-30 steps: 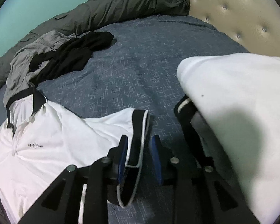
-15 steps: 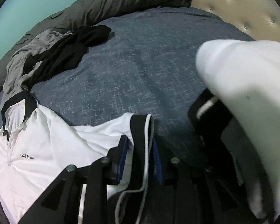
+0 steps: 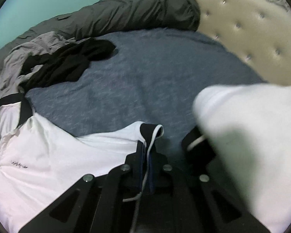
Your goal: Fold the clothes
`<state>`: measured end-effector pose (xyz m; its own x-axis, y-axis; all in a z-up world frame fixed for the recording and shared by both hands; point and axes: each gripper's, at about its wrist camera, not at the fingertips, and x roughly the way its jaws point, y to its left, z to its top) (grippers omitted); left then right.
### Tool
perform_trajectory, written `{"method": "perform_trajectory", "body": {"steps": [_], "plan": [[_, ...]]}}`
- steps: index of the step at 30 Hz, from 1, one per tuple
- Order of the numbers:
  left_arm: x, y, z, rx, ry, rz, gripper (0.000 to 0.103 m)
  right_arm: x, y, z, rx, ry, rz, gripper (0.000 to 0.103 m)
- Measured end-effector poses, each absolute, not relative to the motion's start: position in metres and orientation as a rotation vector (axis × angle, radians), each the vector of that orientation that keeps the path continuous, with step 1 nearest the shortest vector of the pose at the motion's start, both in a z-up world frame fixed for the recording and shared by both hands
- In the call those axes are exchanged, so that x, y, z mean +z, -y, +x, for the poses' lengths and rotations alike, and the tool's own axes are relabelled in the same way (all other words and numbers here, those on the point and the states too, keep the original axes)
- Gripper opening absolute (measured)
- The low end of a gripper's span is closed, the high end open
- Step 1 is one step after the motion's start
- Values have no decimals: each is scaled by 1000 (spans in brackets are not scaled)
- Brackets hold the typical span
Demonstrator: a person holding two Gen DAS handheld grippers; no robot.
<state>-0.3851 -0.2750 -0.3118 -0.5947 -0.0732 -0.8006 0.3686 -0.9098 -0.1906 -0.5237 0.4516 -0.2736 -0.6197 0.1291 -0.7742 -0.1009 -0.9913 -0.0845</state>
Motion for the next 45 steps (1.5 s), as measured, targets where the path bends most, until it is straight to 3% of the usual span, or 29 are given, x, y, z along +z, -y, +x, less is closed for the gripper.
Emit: {"method": "perform_trajectory", "body": {"steps": [20, 36, 40, 44, 45], "plan": [[-323, 334, -394, -2435, -572, 1269, 3, -284, -461, -537, 2560, 227, -1274, 3], [-341, 340, -411, -2450, -604, 1354, 5, -305, -454, -542, 2585, 233, -1318, 4], [-335, 337, -412, -2459, -562, 1398, 13, -305, -453, -542, 2628, 139, -1358, 7], [-317, 335, -403, -2494, -532, 1387, 42, -290, -452, -526, 2682, 69, -1348, 20], [-311, 334, -398, -2506, -554, 1378, 42, -286, -451, -522, 2697, 52, -1342, 23]]}}
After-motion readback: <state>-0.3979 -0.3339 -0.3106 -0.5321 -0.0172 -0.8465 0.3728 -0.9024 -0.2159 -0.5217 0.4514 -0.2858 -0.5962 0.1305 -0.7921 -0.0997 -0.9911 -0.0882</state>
